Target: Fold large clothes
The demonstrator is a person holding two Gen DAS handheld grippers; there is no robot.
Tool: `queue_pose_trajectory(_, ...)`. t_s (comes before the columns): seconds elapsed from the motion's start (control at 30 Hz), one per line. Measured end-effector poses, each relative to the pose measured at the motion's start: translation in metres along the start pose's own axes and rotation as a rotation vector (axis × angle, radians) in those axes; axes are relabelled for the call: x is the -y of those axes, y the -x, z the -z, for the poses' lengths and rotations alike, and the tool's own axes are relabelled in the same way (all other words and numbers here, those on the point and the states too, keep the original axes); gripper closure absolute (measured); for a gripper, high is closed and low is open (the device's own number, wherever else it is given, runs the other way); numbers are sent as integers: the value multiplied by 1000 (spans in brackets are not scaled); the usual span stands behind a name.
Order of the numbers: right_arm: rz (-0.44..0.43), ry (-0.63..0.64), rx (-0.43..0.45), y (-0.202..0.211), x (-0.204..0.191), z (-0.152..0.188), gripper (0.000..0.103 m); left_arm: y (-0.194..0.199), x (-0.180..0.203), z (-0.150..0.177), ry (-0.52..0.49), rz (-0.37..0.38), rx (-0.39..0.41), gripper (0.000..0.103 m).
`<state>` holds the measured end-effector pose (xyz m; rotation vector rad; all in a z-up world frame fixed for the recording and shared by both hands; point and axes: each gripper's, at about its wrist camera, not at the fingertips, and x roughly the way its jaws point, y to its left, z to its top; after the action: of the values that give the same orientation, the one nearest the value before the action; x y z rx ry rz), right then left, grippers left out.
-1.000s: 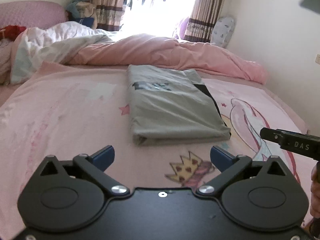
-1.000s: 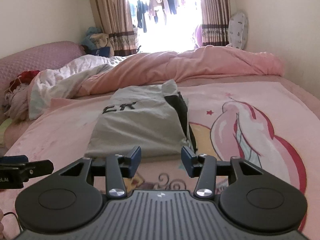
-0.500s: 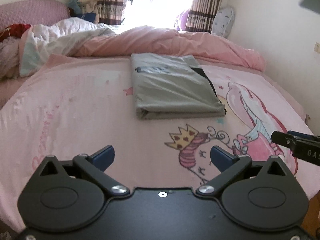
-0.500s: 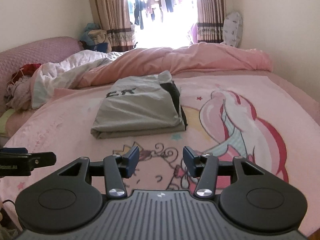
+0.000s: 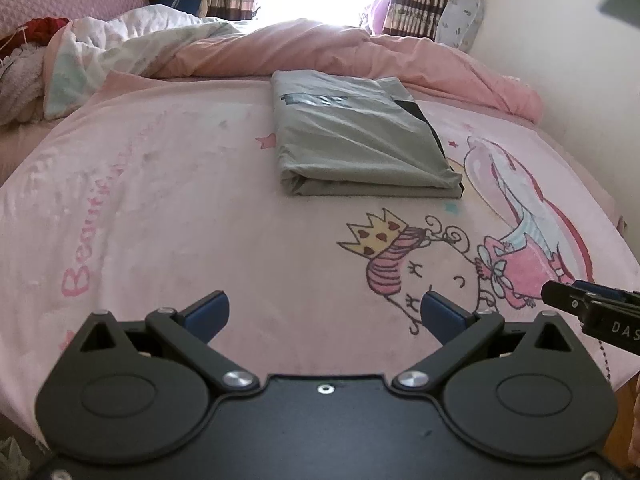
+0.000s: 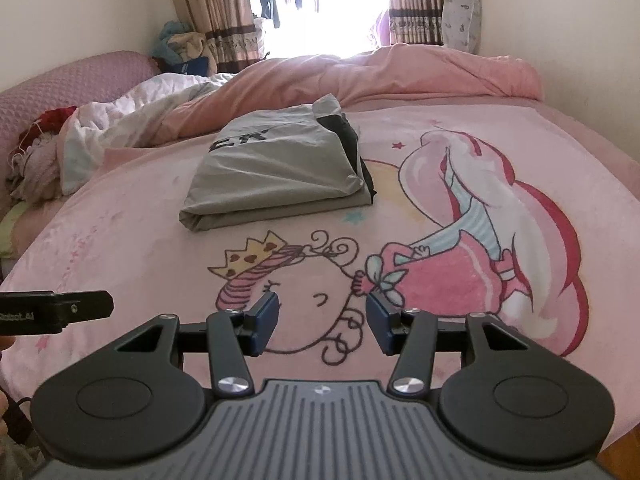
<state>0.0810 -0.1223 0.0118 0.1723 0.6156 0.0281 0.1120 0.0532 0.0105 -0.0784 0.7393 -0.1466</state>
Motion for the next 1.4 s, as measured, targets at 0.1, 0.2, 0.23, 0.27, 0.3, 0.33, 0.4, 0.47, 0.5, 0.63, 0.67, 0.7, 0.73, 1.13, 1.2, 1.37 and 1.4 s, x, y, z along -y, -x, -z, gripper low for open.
queue_pose_trajectory(0.1,5,0,1,0,0,0,43,-2,1,0,-2,0,-8,0)
queue_pose_trajectory(0.2,9,-2,6,1,1,0,43,-1,0,0,-9,5,-14,0)
queue_pose_trajectory(0.23,10,-2,6,1,2,0,43,-1,0,0,-12,6,-14,0)
queue_pose_trajectory(0.27,11,-3,5,1,3,-1,43,-1,1,0,-14,7,-16,0)
queue_pose_trajectory(0.3,13,-3,6,1,3,-1,43,-2,1,0,-16,8,-17,0)
queue_pose_trajectory(0.33,16,-2,6,1,3,-1,43,-2,1,0,-17,8,-19,0)
queue_pose_trajectory(0.4,18,-1,4,2,4,-1,43,-3,1,1,-18,10,-23,0)
queue_pose_trajectory(0.47,18,1,1,1,3,-1,43,-3,1,1,-20,9,-27,0)
queue_pose_trajectory(0.5,17,1,0,1,3,-1,43,-4,1,1,-21,9,-29,0)
queue_pose_trajectory(0.63,16,2,-2,0,3,-1,43,-3,1,0,-22,13,-32,0)
queue_pose_trajectory(0.67,16,1,-2,1,3,-1,43,-3,1,0,-22,11,-32,0)
queue_pose_trajectory(0.7,15,1,-1,1,3,-1,43,-3,1,1,-23,11,-32,0)
queue_pose_trajectory(0.73,14,2,-1,0,3,-1,43,-4,2,1,-23,10,-33,0)
queue_pose_trajectory(1.13,20,4,-6,0,3,-2,42,-6,5,2,-32,11,-41,0)
queue_pose_trajectory(1.2,20,4,-4,0,3,-2,42,-6,6,2,-33,10,-42,0)
queue_pose_trajectory(1.37,21,4,-6,0,3,-2,42,-7,6,2,-32,14,-42,0)
queue_pose_trajectory(1.4,21,3,-6,0,3,-2,42,-7,6,2,-31,14,-43,0)
